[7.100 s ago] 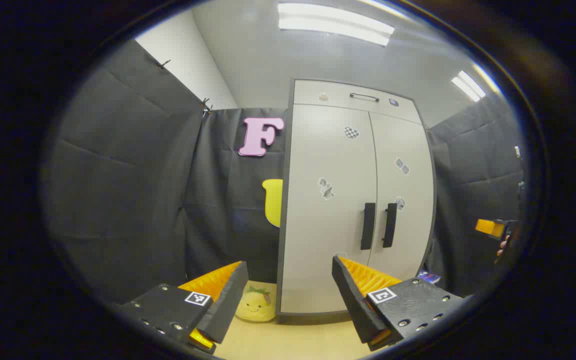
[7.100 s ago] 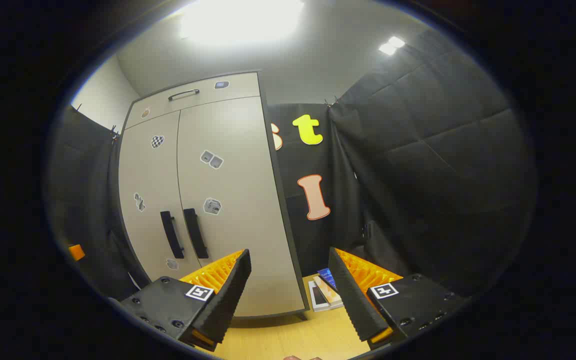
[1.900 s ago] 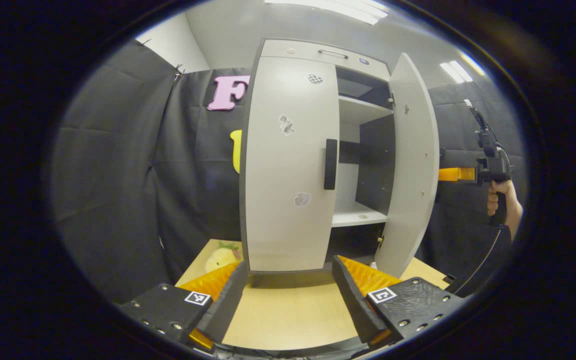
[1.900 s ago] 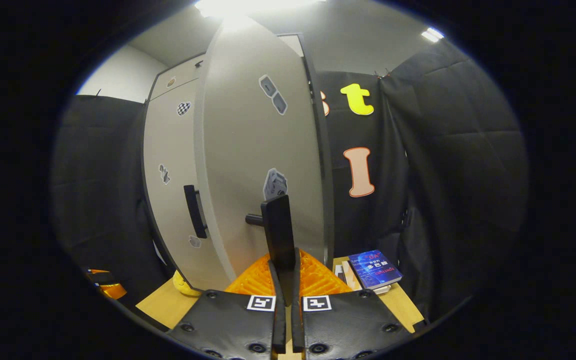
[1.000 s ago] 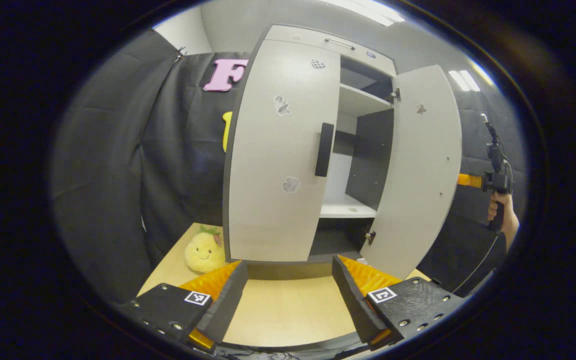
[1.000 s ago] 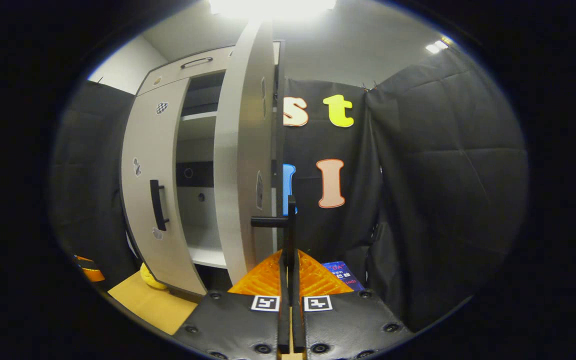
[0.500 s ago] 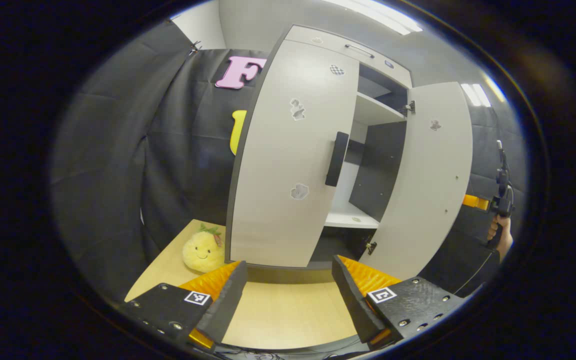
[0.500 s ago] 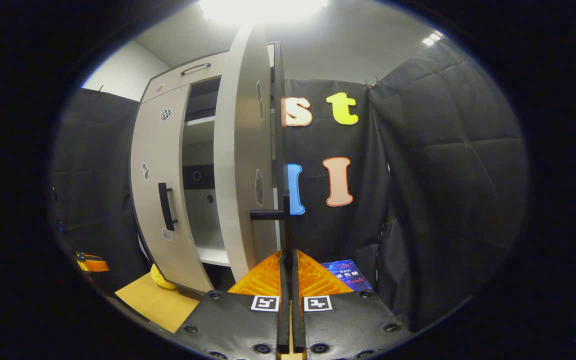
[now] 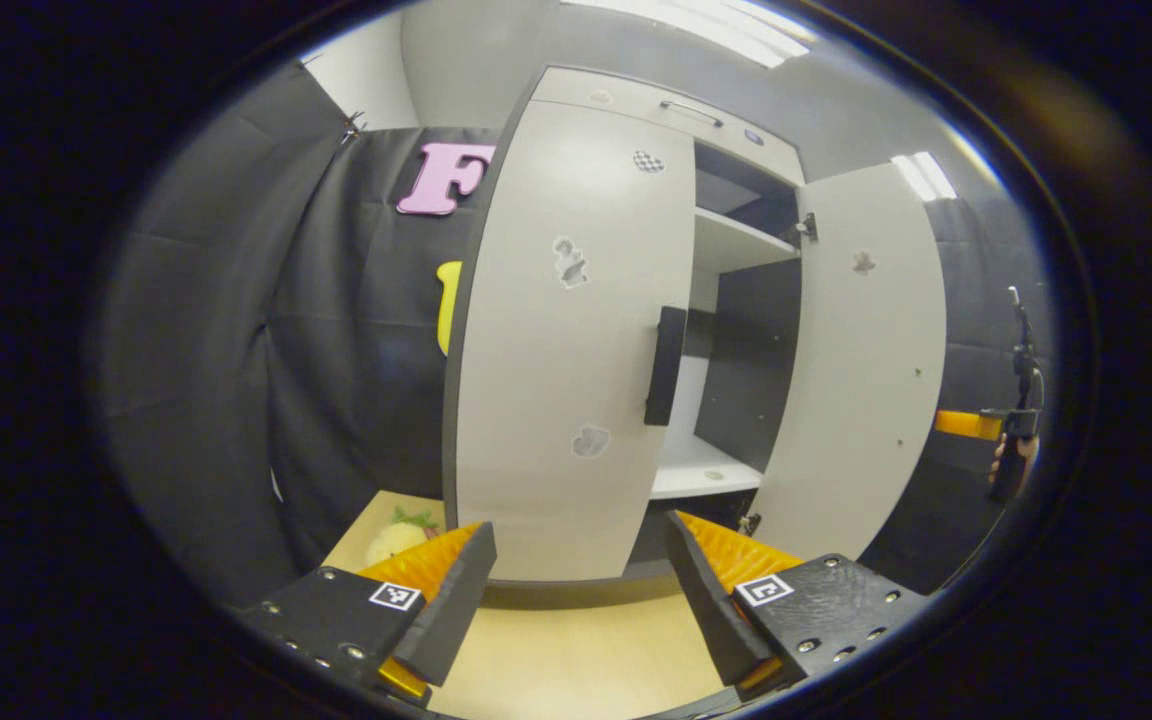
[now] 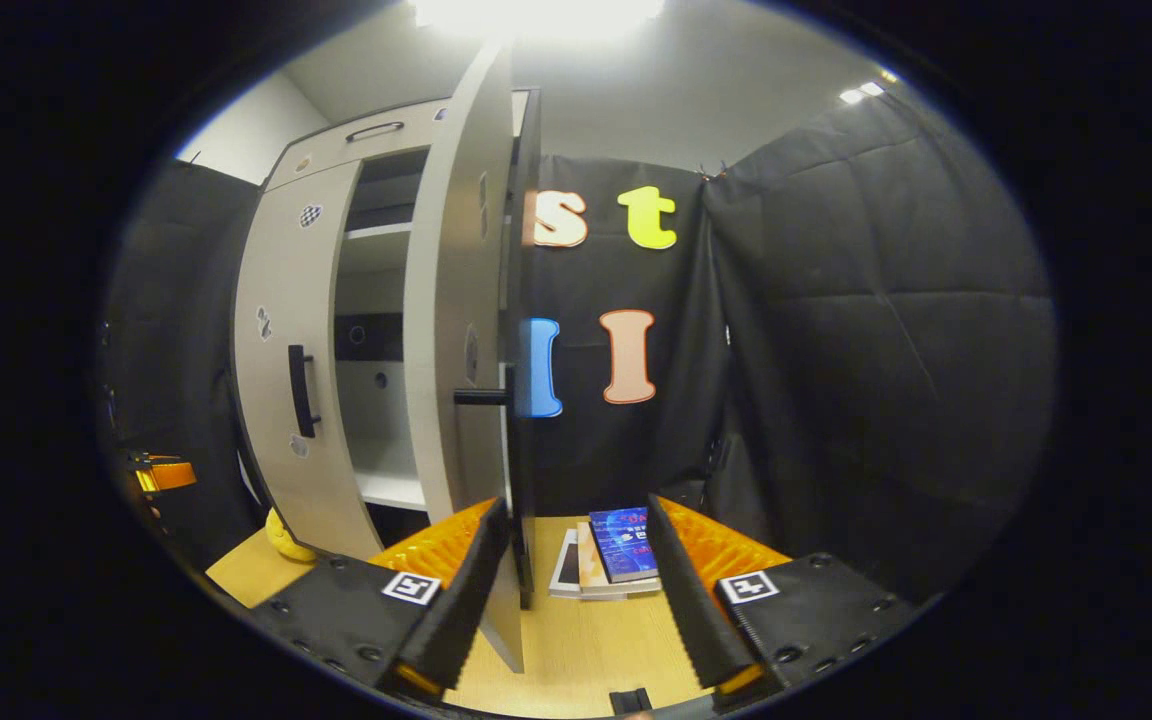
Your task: Open the right door of the double-door shoe cabinet with the right hand, and open the left door with the left hand.
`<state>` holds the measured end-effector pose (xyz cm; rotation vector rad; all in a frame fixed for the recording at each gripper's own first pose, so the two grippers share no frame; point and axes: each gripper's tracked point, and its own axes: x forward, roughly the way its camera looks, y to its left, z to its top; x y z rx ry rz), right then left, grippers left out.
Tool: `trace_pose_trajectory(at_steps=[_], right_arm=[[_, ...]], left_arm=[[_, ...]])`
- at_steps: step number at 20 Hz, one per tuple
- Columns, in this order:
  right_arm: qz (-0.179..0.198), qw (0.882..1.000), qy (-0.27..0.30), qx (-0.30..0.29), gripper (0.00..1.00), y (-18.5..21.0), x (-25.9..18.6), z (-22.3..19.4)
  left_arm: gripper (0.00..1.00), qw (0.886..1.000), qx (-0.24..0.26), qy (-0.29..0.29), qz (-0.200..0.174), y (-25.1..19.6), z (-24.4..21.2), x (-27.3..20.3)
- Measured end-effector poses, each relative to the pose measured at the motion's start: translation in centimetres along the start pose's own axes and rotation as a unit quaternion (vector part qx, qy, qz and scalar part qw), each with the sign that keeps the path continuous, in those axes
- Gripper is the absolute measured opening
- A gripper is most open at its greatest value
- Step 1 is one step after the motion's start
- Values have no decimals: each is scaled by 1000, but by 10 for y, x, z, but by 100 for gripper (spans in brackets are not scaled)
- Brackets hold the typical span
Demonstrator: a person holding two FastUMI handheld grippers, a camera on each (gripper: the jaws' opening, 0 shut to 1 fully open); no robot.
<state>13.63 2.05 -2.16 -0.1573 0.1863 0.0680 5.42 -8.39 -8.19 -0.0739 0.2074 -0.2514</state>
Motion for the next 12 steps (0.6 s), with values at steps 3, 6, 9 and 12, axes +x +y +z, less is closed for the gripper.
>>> trace_pose_trajectory(at_steps=[3,6,9,12], right_arm=[[-35,999,-17,34,100,-26,-8,14],[-75,996,-30,29,95,-61,-8,27],[-105,993,-42,24,92,-91,6,40],[-105,993,-49,35,98,-103,26,45]], left_arm=[[99,1000,12,-23,-15,-13,25,24],[99,998,34,-40,-18,-29,46,52],[98,997,41,-63,-18,-47,69,81],[98,997,37,-69,-9,-62,80,108]])
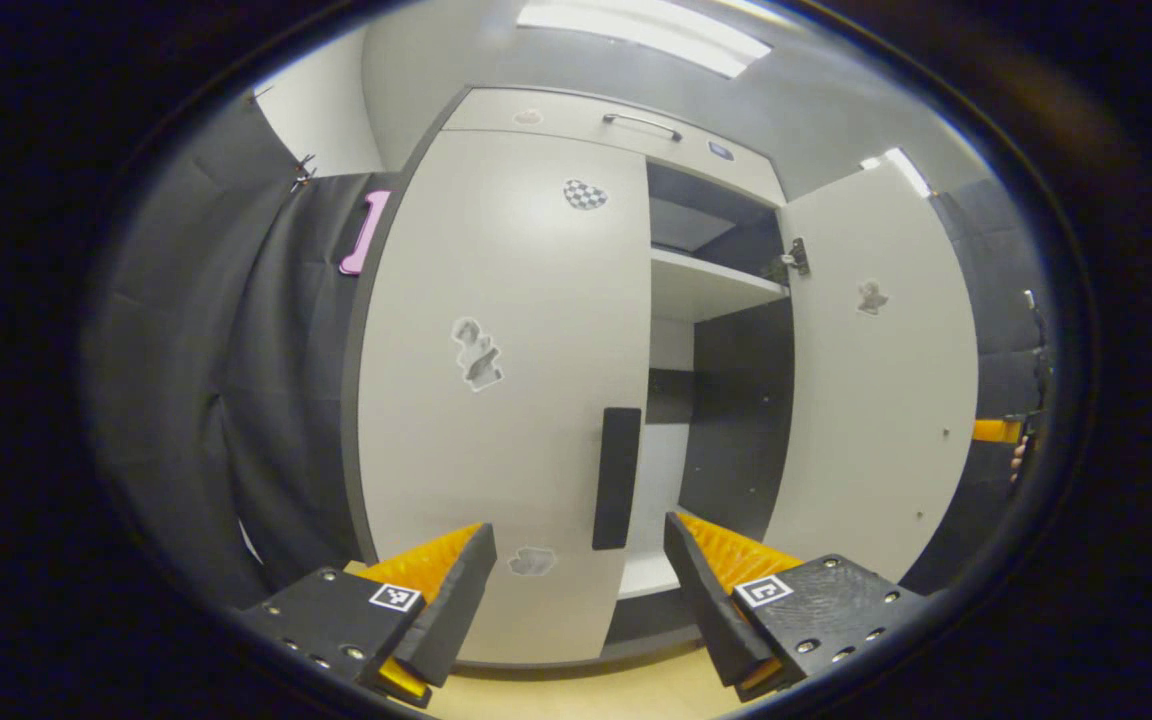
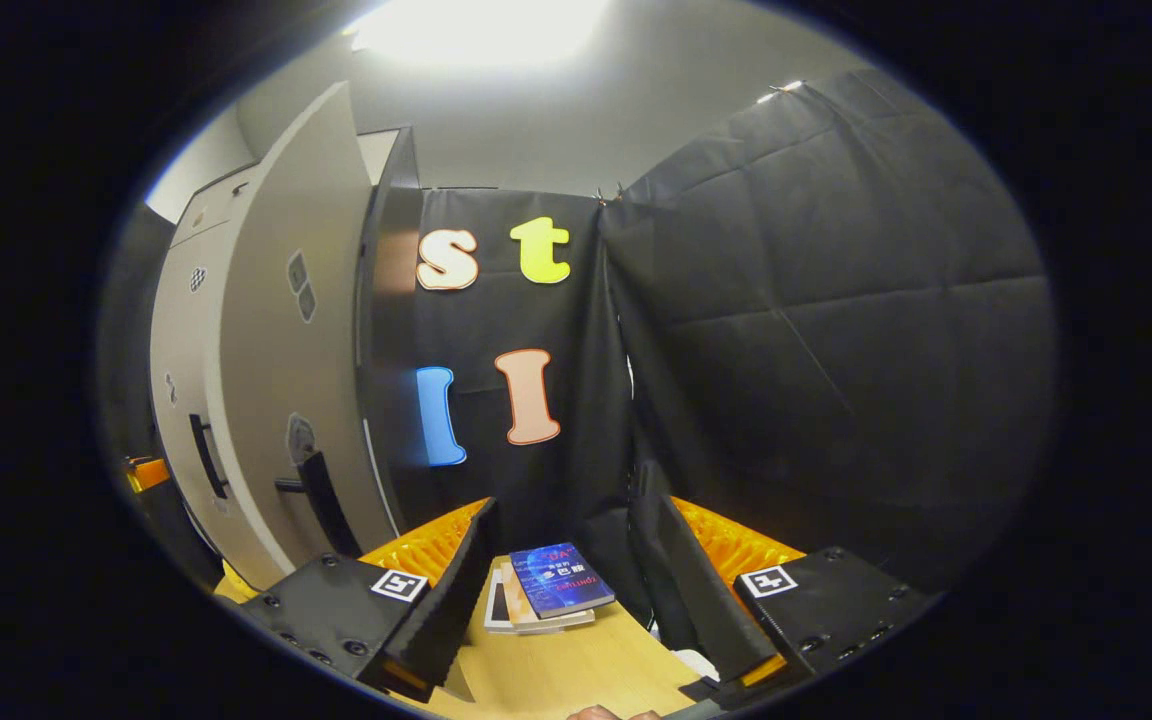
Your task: Open the right door of the double-door shoe cabinet with the right hand, and open the left door with the left hand.
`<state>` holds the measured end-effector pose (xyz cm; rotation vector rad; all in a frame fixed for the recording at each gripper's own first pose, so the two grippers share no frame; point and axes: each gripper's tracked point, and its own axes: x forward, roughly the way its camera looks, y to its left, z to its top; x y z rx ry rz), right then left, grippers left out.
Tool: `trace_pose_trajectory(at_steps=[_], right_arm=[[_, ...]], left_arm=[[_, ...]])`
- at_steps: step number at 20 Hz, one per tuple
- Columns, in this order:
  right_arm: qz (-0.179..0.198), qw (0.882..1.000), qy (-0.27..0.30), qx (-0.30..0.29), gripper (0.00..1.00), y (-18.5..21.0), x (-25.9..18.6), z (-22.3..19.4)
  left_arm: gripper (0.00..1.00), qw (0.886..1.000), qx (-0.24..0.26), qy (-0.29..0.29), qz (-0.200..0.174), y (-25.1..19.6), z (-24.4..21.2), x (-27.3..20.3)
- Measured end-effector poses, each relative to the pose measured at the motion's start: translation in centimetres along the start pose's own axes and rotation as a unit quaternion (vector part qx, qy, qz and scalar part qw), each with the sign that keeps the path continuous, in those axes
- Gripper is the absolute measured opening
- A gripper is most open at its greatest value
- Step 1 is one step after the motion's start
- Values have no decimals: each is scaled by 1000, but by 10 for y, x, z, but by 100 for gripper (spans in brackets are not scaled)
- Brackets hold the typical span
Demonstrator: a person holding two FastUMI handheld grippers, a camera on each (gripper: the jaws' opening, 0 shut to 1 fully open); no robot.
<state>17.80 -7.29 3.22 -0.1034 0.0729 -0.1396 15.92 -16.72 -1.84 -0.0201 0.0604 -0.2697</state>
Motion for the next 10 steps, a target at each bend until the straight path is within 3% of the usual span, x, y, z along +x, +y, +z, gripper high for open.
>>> trace_pose_trajectory(at_steps=[10], right_arm=[[36,999,20,15,98,-16,87,-26]], left_arm=[[97,998,38,-7,52,-30,12,89]])
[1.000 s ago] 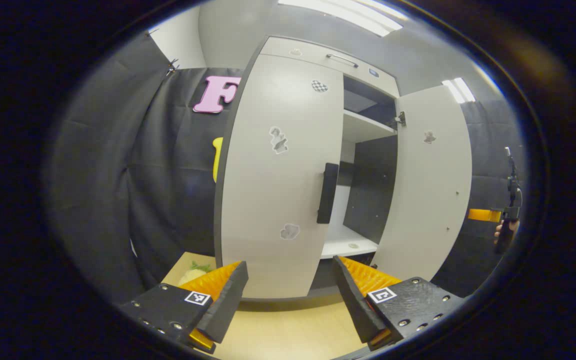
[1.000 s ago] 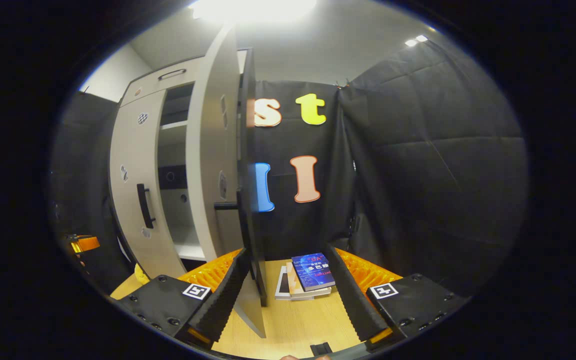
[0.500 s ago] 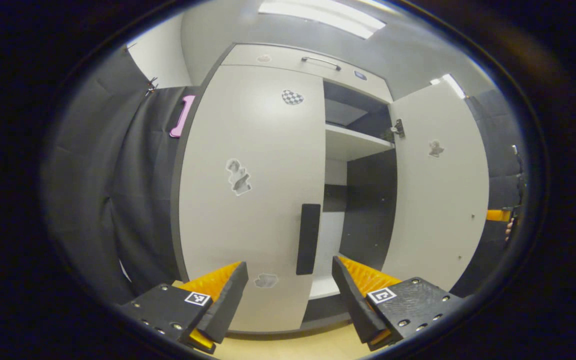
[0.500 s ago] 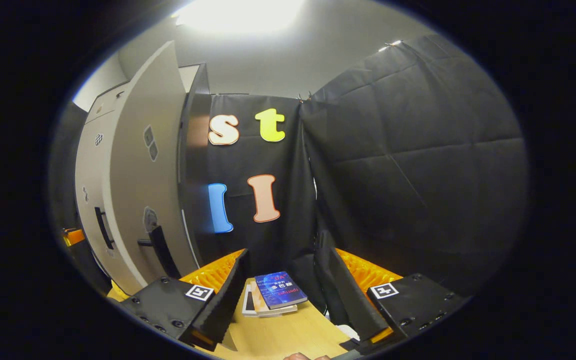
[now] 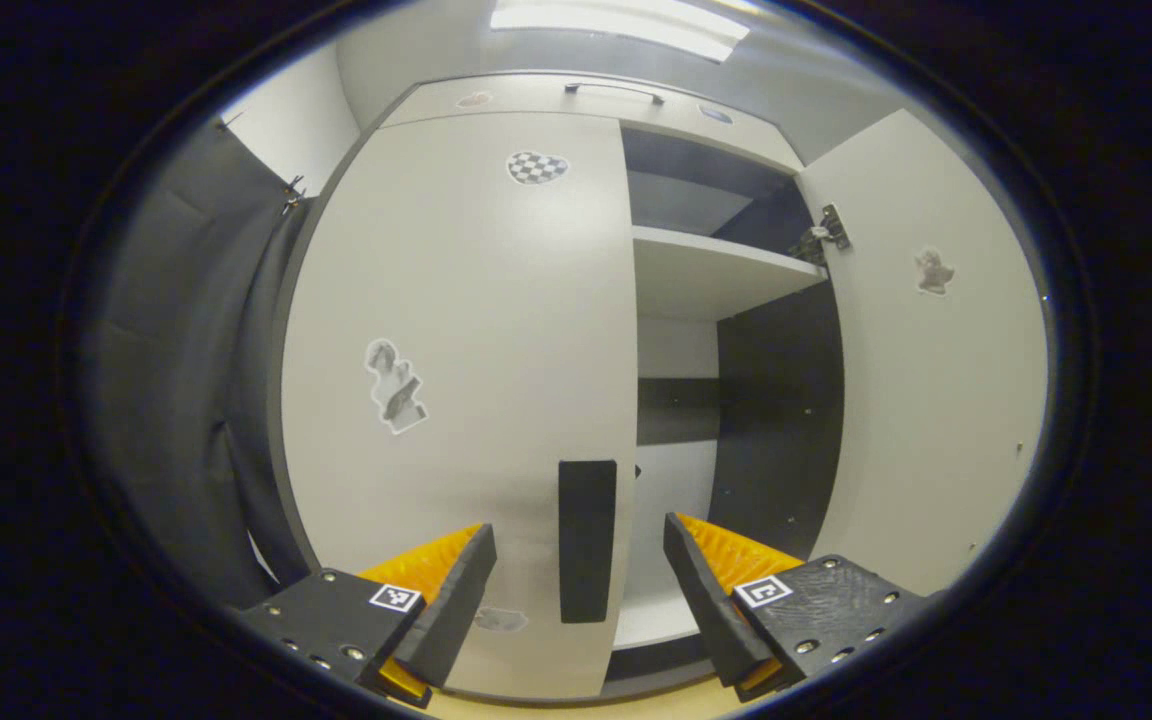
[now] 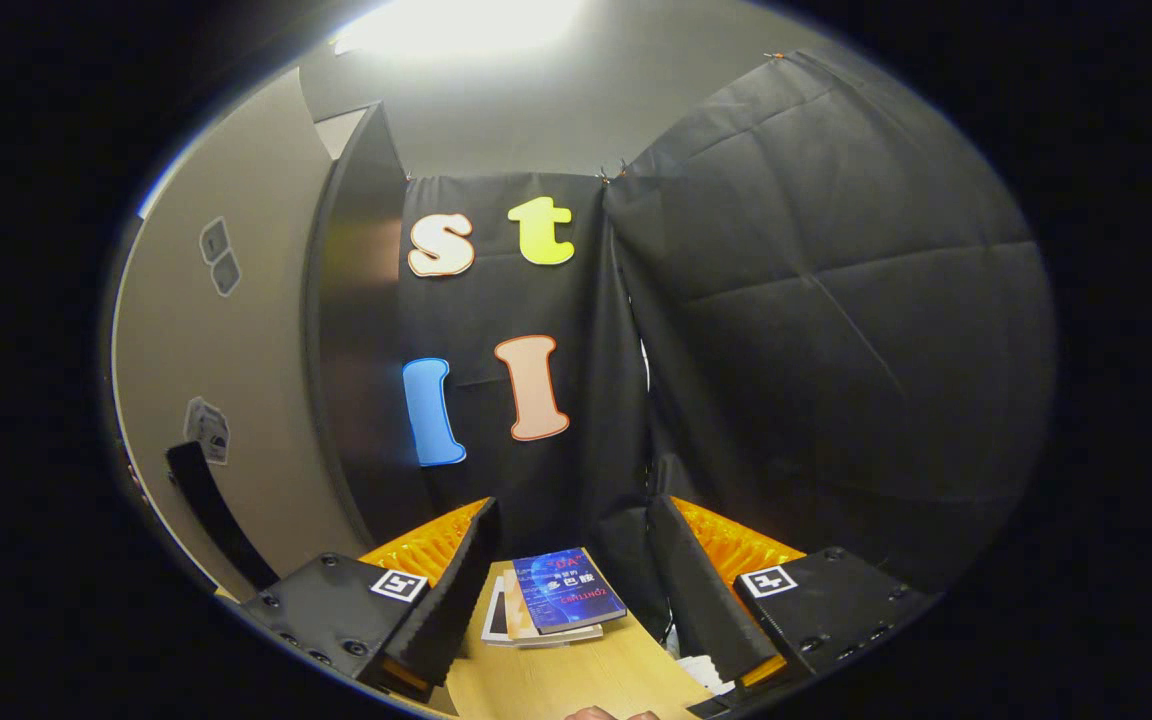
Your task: Open the right door of the double-door shoe cabinet with the right hand, and open the left door with the left hand.
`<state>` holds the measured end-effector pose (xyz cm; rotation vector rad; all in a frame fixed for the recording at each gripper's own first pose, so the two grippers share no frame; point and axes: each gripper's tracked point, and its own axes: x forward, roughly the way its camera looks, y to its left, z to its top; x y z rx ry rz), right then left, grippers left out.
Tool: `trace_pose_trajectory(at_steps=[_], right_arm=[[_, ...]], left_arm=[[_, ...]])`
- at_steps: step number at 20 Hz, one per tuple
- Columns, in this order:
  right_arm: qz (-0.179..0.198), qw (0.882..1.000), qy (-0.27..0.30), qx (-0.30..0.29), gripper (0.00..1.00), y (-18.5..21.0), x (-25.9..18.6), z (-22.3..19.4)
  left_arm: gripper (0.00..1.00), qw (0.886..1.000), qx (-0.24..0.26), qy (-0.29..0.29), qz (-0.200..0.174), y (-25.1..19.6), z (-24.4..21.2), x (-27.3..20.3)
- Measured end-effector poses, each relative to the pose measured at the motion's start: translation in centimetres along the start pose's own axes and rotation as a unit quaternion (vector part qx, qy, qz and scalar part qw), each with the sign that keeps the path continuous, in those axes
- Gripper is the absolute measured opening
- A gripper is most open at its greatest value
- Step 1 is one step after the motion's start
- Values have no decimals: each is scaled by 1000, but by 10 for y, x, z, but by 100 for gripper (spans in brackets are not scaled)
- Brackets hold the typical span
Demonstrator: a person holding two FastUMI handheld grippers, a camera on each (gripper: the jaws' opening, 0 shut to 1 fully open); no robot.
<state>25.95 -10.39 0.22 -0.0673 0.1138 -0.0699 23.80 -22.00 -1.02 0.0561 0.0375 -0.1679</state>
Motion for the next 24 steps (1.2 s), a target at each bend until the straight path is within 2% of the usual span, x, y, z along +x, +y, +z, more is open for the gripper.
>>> trace_pose_trajectory(at_steps=[1,3,4,7,8,9,10,12,13,15,17,18,21,22,24], right_arm=[[2,1000,4,1,98,-3,8,-3],[5,1000,3,-1,98,-8,23,-3],[9,1000,2,0,98,-9,30,-4],[27,1000,8,11,98,-11,52,-11],[34,999,12,20,98,-10,58,-13],[41,999,15,29,98,-10,64,-14],[47,998,19,37,98,-11,69,-16],[54,997,21,42,98,-14,78,-19],[62,997,20,41,98,-14,81,-20],[79,996,20,46,98,-11,91,-21],[85,995,24,52,98,-13,99,-25],[87,994,25,54,98,-13,102,-27],[92,993,34,58,98,-14,108,-34],[94,993,37,58,98,-14,109,-37],[101,992,41,59,98,-9,112,-40]], left_arm=[[97,1000,5,2,10,0,-2,7],[71,1000,1,8,23,-3,-7,17],[65,1000,-7,12,25,-5,-9,21],[65,999,-19,8,50,-4,-13,24],[70,997,-20,2,69,1,-12,24],[57,997,-26,-4,73,2,-10,26],[52,997,-33,-2,74,1,-11,26],[52,996,-41,6,78,0,-18,29],[52,994,-38,11,100,6,-19,29],[32,993,-46,7,106,5,-16,27],[32,993,-42,9,106,6,-18,28],[26,994,-34,11,106,5,-19,27],[20,993,-18,12,112,6,-20,29],[10,993,-21,7,112,4,-18,29],[7,994,-17,10,108,5,-20,29]])
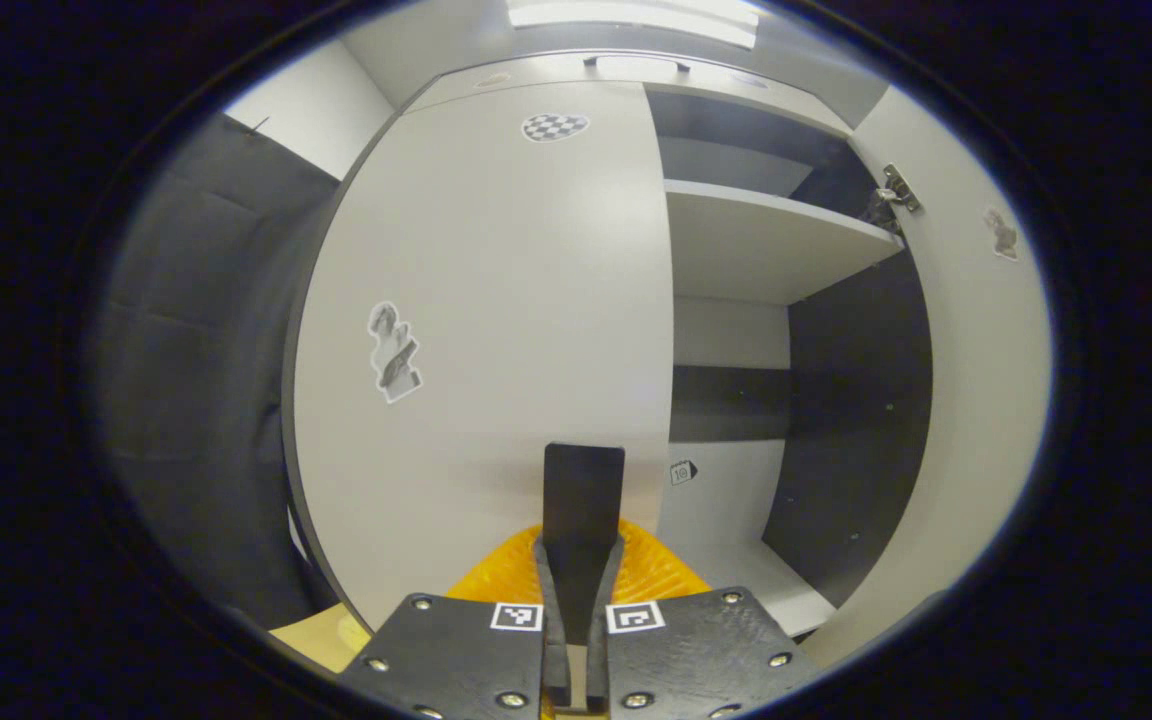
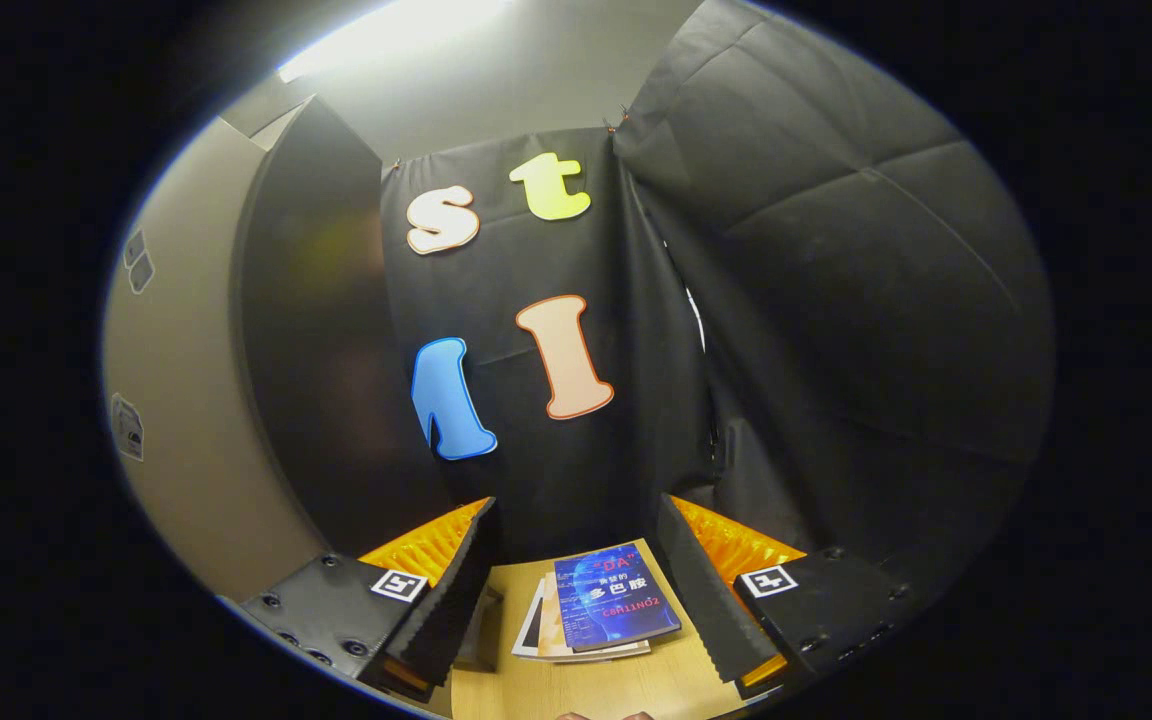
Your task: Open the right door of the double-door shoe cabinet with the right hand, and open the left door with the left hand.
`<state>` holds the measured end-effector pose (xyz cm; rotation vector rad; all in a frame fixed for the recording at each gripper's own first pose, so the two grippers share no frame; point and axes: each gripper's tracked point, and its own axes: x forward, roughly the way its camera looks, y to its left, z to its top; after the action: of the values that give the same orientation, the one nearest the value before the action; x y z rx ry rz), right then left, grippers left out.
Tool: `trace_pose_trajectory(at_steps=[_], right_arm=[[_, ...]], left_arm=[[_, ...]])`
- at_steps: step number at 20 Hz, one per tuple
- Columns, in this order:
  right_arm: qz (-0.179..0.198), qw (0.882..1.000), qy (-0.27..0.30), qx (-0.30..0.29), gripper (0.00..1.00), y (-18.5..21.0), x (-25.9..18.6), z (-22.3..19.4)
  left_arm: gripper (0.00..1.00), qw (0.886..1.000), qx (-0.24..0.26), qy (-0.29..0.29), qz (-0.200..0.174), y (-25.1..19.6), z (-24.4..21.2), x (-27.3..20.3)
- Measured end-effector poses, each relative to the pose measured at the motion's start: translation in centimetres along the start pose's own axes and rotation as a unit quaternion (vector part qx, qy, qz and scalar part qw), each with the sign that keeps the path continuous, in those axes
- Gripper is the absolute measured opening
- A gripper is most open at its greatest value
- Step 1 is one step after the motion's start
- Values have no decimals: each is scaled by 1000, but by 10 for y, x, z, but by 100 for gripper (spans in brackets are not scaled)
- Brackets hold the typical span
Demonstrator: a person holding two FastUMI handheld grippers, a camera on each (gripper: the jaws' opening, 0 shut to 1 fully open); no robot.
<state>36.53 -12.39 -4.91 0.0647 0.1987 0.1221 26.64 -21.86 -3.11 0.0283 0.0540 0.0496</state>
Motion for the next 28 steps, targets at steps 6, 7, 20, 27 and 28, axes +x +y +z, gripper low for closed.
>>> trace_pose_trajectory(at_steps=[6,7,20,27,28], right_arm=[[16,1000,9,-14,98,19,0,-9],[16,1000,8,-17,98,22,-3,-9],[-37,999,-33,-23,98,62,-97,-1],[-65,997,-27,-28,98,97,-152,-19],[-71,997,-26,-35,98,99,-158,-20]], left_arm=[[5,1000,-7,12,-13,0,-3,-4],[5,1000,-9,11,-17,1,-2,-5],[5,996,-36,-3,-79,17,1,-39],[5,992,-39,-10,-119,31,4,-61],[4,992,-40,-11,-120,33,4,-63]])
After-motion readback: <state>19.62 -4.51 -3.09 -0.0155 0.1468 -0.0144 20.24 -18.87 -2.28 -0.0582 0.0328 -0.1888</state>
